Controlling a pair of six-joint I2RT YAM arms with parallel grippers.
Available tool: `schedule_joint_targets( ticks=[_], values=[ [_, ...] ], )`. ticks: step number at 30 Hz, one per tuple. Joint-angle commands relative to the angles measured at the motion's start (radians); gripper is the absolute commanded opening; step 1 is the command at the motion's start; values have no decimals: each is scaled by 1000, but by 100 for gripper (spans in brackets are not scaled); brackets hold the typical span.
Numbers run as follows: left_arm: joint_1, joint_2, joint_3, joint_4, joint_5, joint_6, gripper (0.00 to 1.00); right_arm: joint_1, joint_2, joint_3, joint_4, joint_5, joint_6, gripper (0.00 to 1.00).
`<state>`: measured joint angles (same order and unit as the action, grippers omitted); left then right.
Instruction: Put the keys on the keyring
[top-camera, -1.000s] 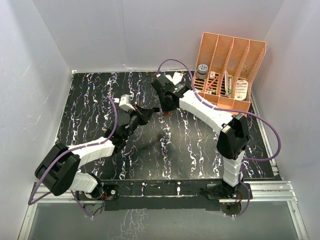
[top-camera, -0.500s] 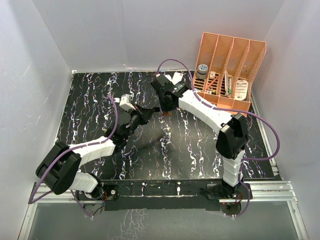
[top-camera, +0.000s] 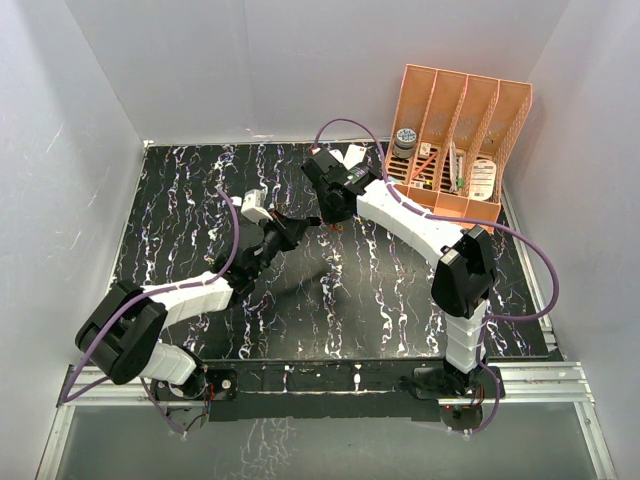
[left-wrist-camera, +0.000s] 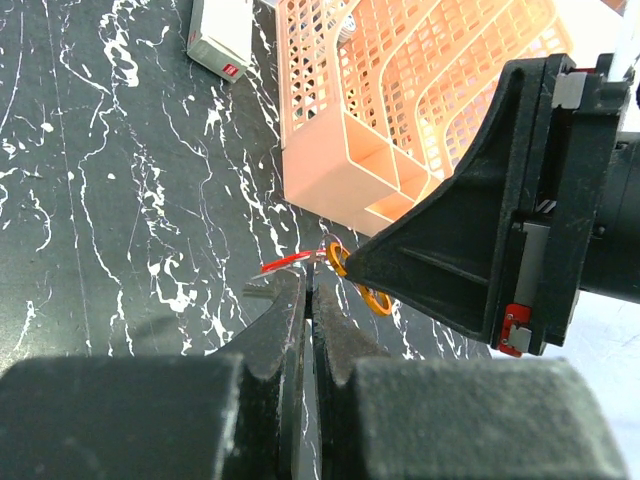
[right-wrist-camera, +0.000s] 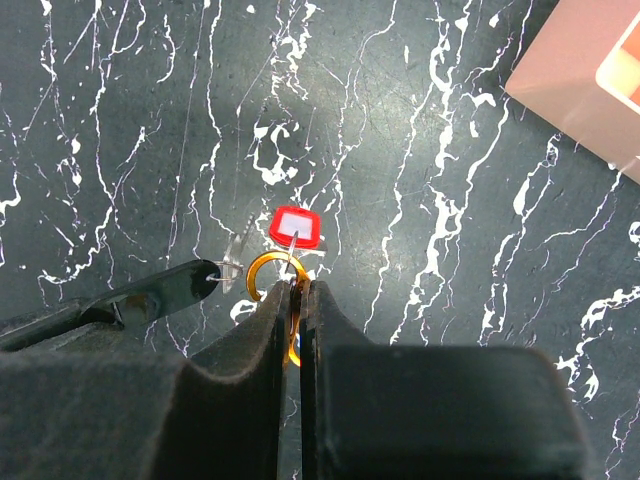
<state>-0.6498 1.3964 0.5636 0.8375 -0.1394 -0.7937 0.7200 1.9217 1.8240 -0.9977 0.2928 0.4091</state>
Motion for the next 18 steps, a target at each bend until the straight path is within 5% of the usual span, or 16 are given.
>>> schedule_joint_targets(
  ticks=[1, 18],
  values=[
    [-1, -7, 45, 27, -5, -1, 0, 6, 2, 55, 22, 19, 14, 0],
    [-7, -12, 50, 27, -2, -1, 0, 6, 9, 63, 22, 21, 10, 0]
  ],
)
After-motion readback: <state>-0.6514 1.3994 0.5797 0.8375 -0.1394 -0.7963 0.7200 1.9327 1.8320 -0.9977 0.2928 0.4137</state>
